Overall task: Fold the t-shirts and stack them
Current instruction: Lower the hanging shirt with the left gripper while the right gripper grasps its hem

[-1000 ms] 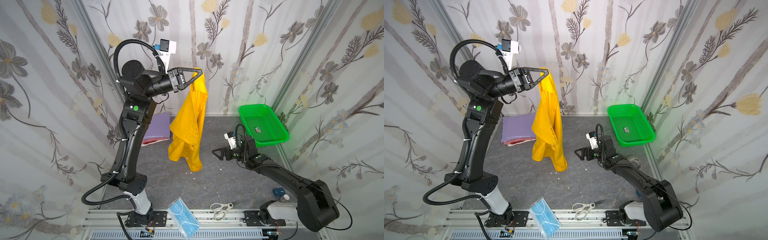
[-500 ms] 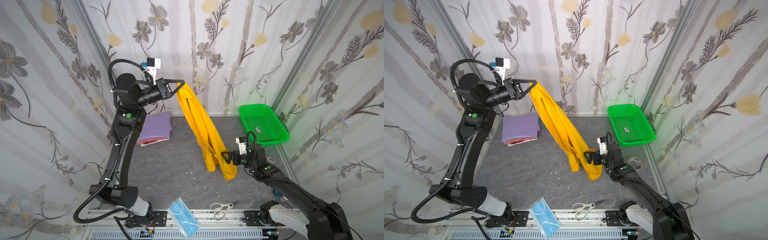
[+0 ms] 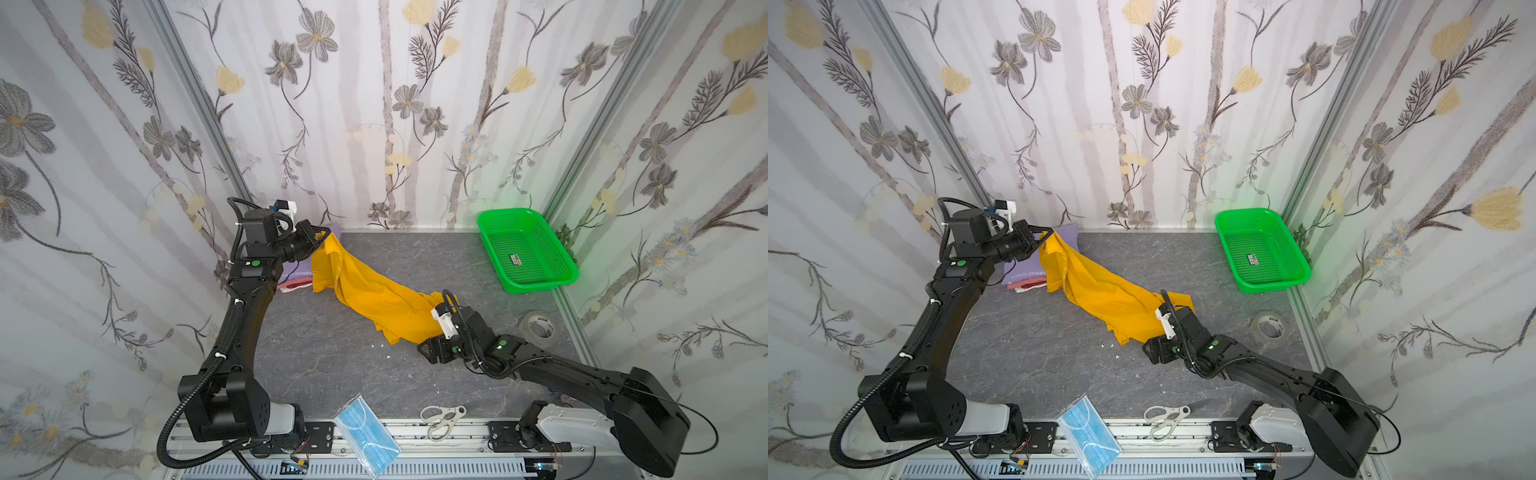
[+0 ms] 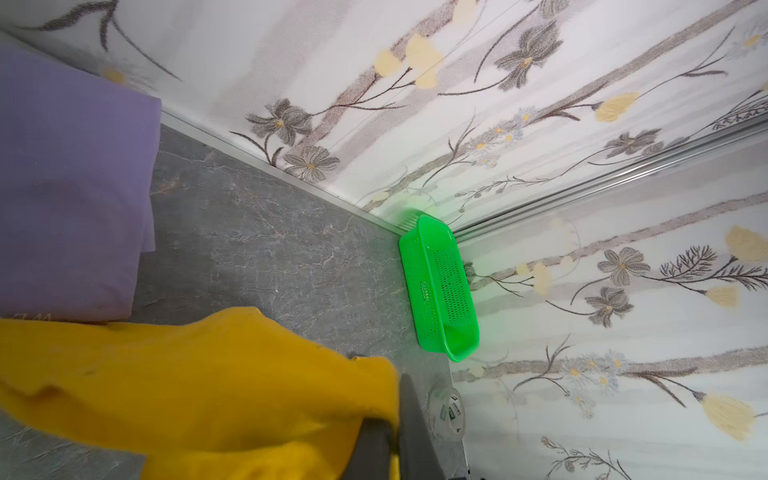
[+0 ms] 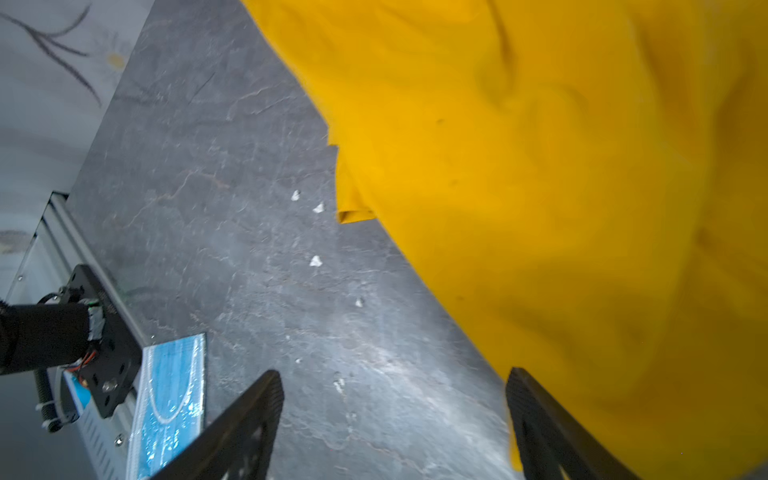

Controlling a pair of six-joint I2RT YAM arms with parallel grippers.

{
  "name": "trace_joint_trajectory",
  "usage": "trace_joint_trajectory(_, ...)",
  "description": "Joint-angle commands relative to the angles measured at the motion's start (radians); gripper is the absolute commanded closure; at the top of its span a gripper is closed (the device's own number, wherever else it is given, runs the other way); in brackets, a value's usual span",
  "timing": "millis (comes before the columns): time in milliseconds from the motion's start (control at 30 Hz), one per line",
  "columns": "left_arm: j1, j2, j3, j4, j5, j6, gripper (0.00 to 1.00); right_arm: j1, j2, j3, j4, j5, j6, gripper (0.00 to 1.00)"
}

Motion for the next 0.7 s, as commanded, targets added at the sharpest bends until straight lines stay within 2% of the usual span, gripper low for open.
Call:
trace_joint_trajectory(0,0.013,-0.006,-0.016,0.049,0.012,0.018,1.0,0.057,0.159,0.098,0.07,-0.001,0.06,0.21)
trace_joint_trajectory(100,0.03,-0.011,-0.025,0.061,0.032,0.013,1.0,0.074,0.356,0.26,0.045,0.007,0.089,0.3)
trace_joint_trajectory(167,0.045,-0.015,-0.035,0.08,0.051,0.002,1.0,0.076,0.443,0.326,0.026,0.052,0.119,0.33)
trace_joint_trajectory(367,0.091,-0.024,-0.053,0.107,0.091,-0.02,1.0,0.075,0.57,0.432,0.007,0.098,0.149,0.39)
trace_joint_trajectory(500,0.105,-0.02,-0.058,0.124,0.104,-0.034,1.0,0.068,0.457,0.379,0.007,0.118,0.134,0.37)
trace_joint_trajectory(667,0.108,-0.015,-0.078,0.171,0.114,-0.068,1.0,-0.034,0.23,0.219,0.01,0.111,0.123,0.31)
